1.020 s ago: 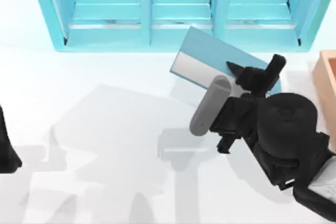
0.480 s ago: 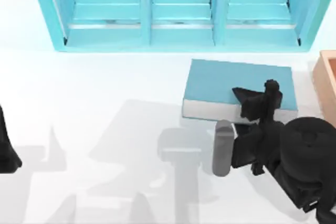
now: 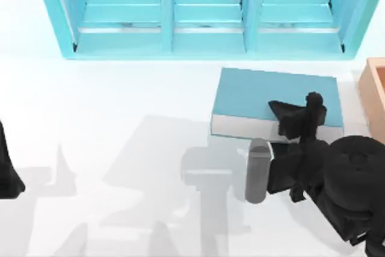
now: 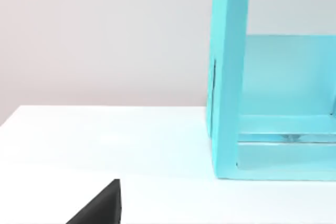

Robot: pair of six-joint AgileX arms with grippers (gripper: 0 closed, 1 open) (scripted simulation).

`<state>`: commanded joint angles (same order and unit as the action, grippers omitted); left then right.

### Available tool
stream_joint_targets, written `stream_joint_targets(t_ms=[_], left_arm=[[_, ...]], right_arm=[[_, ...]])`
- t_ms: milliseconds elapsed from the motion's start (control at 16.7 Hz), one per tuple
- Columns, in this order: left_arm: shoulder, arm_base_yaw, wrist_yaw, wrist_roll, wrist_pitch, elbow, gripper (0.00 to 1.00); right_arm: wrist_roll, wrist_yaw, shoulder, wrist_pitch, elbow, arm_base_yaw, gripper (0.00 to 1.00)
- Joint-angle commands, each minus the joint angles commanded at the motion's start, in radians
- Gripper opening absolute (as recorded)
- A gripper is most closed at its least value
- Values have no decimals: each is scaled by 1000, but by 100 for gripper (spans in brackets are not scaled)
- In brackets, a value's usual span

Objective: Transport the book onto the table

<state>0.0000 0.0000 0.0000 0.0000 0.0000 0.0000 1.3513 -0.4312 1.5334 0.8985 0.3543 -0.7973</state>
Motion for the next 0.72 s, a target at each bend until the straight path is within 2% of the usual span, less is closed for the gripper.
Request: stream_joint_targets(t_ms=[360, 720], left_arm=[[0, 0, 0, 0, 0, 0, 100], [0, 0, 0, 0, 0, 0, 100]], right_arm=[[-1, -2, 15, 11, -7, 1, 0], [-2, -4, 145, 188, -27, 1, 0]])
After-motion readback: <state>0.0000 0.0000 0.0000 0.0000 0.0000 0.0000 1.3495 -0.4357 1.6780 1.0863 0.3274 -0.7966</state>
